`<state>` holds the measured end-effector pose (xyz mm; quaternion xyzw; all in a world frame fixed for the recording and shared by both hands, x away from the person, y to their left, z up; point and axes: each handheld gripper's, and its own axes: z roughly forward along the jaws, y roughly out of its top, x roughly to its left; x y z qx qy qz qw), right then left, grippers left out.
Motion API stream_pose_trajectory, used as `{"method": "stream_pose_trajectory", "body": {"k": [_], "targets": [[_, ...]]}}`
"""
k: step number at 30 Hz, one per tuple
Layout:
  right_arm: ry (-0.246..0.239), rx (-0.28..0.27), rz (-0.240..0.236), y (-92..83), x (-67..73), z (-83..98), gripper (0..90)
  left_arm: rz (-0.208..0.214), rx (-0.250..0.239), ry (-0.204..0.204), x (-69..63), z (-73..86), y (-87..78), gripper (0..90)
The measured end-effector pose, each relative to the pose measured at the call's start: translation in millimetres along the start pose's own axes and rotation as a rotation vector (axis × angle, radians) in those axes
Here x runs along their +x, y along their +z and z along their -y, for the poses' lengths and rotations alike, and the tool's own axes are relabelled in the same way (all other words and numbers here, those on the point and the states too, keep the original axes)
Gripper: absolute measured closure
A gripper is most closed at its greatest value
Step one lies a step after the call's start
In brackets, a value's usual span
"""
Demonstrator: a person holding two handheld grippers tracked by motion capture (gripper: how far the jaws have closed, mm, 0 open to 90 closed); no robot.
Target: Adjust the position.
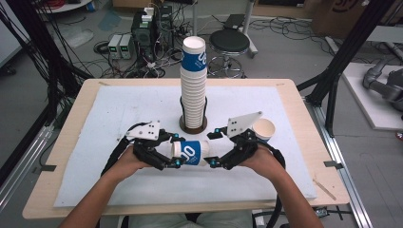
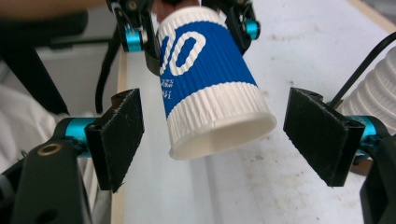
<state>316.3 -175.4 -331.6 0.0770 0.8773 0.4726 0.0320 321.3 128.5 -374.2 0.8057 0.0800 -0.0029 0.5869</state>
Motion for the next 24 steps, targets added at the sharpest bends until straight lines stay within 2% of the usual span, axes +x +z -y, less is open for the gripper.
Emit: {"method": "stream_pose_trajectory", "body": {"k": [5,13,21,24], "targets": [[0.034,-0.068,0.014,-4.9,0.4,12.3,20.8,-0.008,-0.046,0.001,1.3,3.9,-3.2,30.6],[0.055,-0.147,0.020,-6.3,3.1,26.9,20.8,0.001,-0.116,0.008,1.3,8.8,-6.9,30.5],[0.092,-0.238,0.024,-3.4,5.5,42.6,20.4,0.027,-0.159,0.028,-0.8,10.2,-7.3,30.5],[0.099,-0.251,0.016,-0.8,6.7,46.6,20.4,0.041,-0.163,0.034,-1.5,10.9,-6.1,30.4]]}}
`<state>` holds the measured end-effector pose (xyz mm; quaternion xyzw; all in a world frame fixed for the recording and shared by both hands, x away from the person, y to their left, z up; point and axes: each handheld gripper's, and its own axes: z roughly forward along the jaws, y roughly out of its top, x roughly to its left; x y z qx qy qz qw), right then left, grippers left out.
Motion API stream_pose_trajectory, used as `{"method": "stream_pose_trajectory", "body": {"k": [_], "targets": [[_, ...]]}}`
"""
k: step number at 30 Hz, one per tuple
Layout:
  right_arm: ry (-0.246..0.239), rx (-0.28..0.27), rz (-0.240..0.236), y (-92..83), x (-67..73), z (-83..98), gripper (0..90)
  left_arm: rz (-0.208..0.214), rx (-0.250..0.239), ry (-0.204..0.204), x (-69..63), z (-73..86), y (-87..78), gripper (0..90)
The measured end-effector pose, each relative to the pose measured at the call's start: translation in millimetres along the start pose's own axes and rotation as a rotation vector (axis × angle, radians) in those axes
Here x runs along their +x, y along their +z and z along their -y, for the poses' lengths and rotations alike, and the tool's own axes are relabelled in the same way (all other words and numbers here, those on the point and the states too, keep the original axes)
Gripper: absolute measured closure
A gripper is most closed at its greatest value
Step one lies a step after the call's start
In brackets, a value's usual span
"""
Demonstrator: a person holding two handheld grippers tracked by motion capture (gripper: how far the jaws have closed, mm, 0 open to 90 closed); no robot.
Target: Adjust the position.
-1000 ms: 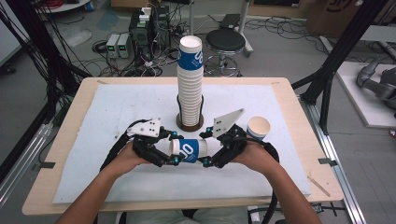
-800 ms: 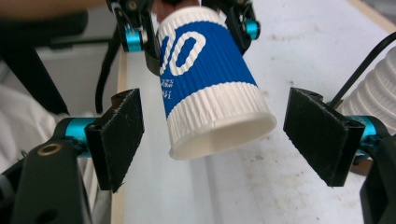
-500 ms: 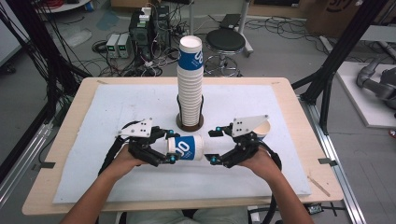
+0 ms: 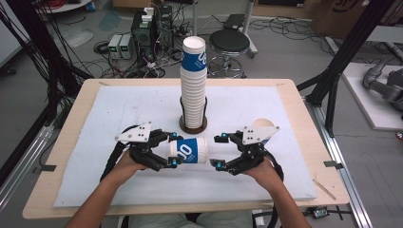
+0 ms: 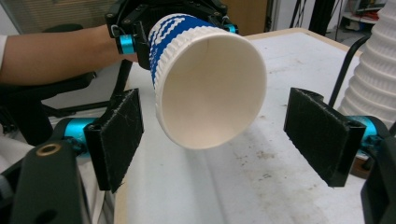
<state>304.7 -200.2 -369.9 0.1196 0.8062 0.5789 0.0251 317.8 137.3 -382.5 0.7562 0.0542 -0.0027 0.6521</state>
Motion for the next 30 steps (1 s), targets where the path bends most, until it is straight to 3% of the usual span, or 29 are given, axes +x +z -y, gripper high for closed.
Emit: {"method": "stream_pose_trajectory", "body": {"k": [19,30], "targets": [[0.034,-0.050,-0.074,9.4,1.6,12.3,19.3,0.055,-0.046,0.023,-5.9,0.8,6.8,30.4],[0.054,-0.044,-0.127,17.7,3.1,13.2,18.8,0.080,-0.063,0.026,-7.2,1.1,11.4,30.4]]}}
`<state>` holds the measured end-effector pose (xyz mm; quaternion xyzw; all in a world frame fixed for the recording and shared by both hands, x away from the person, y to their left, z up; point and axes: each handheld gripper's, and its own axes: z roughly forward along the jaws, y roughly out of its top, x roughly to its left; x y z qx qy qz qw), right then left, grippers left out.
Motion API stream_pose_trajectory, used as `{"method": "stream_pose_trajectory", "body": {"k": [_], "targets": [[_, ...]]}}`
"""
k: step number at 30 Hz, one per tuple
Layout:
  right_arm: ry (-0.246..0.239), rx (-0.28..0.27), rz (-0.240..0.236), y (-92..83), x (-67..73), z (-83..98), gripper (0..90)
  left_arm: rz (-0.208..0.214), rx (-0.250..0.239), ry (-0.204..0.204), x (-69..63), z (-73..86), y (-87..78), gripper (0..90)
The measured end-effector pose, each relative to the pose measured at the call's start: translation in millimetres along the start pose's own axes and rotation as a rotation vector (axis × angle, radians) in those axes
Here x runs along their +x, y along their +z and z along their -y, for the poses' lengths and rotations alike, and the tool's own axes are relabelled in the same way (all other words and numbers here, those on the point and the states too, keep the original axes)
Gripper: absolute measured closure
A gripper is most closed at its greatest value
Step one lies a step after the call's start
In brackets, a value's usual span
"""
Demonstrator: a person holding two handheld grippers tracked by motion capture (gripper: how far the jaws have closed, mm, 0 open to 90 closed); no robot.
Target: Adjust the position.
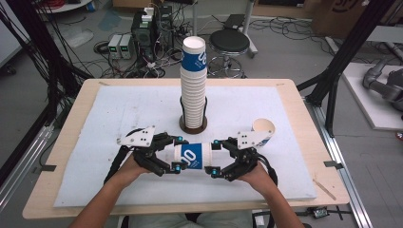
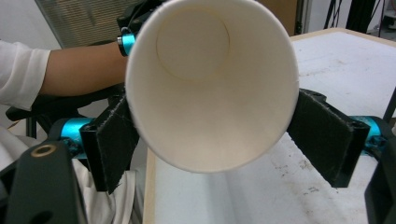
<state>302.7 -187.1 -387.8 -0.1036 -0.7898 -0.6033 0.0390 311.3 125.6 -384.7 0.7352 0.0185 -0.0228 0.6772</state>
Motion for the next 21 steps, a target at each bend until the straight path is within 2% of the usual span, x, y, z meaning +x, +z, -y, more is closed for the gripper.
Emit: {"method": "stream_pose_trajectory", "body": {"k": [3,8,12,18,21], "targets": [[0.006,-0.010,-0.011,0.7,-0.9,-0.1,19.0,0.008,-0.002,-0.009,0.3,0.7,0.3,30.5],[-0.025,-0.003,-0.013,-0.8,-0.1,-1.1,24.2,0.011,0.007,-0.002,0.5,2.2,1.4,31.0],[-0.045,0.018,-0.001,-2.5,-0.3,-1.8,29.1,0.006,0.025,0.002,0.8,3.3,1.6,31.8],[-0.036,0.056,0.002,-2.9,-0.5,-3.7,32.3,-0.004,0.043,-0.006,0.4,5.0,2.3,31.6],[-0.042,0.065,0.006,-3.1,-1.1,-5.0,33.0,-0.026,0.057,-0.020,-1.0,4.9,3.0,30.3]]}}
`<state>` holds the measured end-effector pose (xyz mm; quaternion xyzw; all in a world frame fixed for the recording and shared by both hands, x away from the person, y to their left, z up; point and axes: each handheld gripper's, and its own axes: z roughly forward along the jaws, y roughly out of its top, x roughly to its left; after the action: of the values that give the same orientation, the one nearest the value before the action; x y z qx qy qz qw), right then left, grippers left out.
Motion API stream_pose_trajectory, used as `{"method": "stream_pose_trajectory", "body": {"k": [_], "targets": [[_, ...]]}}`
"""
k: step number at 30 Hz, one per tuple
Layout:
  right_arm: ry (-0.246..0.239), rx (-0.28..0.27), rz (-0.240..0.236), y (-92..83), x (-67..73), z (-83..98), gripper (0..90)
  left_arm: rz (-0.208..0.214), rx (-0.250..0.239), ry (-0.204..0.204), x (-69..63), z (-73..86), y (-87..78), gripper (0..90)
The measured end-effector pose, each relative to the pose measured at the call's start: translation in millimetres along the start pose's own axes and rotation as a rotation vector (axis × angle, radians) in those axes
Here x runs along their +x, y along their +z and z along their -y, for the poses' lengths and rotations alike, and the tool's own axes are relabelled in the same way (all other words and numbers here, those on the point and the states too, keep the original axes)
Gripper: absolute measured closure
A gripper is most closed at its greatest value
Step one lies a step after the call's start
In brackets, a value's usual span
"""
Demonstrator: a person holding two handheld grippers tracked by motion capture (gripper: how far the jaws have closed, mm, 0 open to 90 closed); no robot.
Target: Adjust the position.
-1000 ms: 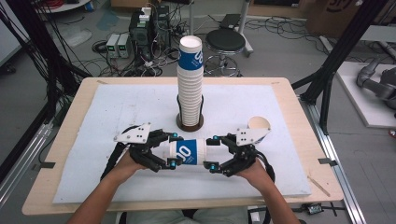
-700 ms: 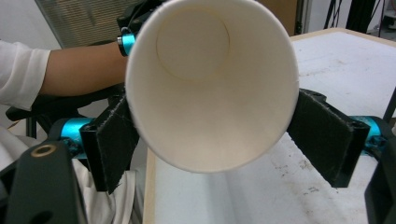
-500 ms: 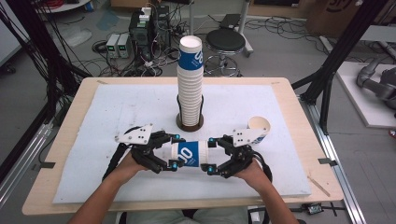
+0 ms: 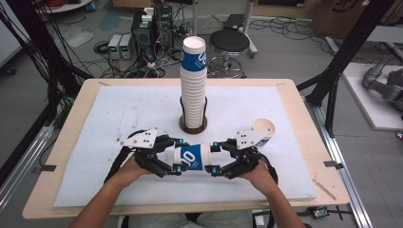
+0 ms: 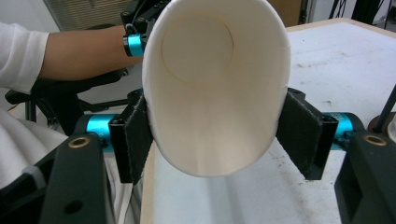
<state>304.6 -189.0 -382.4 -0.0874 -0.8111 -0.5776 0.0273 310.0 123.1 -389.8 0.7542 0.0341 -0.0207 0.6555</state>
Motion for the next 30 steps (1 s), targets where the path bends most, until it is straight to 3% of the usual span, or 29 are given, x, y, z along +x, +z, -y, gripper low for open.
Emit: {"method": "stream_pose_trajectory", "body": {"k": [2,4,10,16,25,30], "targets": [[0.002,0.008,-0.003,-0.6,0.1,-0.8,33.0,-0.041,0.017,-0.019,-0.5,-1.4,-0.1,23.1],[0.005,0.023,0.004,-2.0,0.2,-2.4,33.0,-0.056,0.040,-0.033,0.7,-3.3,-1.5,16.7],[-0.013,0.066,0.022,-6.6,-1.3,-9.9,33.0,-0.075,0.098,-0.040,1.7,-14.4,-8.6,15.6],[-0.059,0.191,0.053,-7.6,-1.3,-27.5,32.9,-0.078,0.173,-0.029,3.1,-28.7,-11.1,15.6],[-0.129,0.345,0.072,-1.2,1.1,-56.5,32.9,-0.054,0.300,-0.022,3.8,-36.2,3.1,15.8],[-0.176,0.460,0.088,7.9,4.2,-72.2,33.0,-0.041,0.367,-0.005,6.2,-43.2,11.5,16.1]]}}
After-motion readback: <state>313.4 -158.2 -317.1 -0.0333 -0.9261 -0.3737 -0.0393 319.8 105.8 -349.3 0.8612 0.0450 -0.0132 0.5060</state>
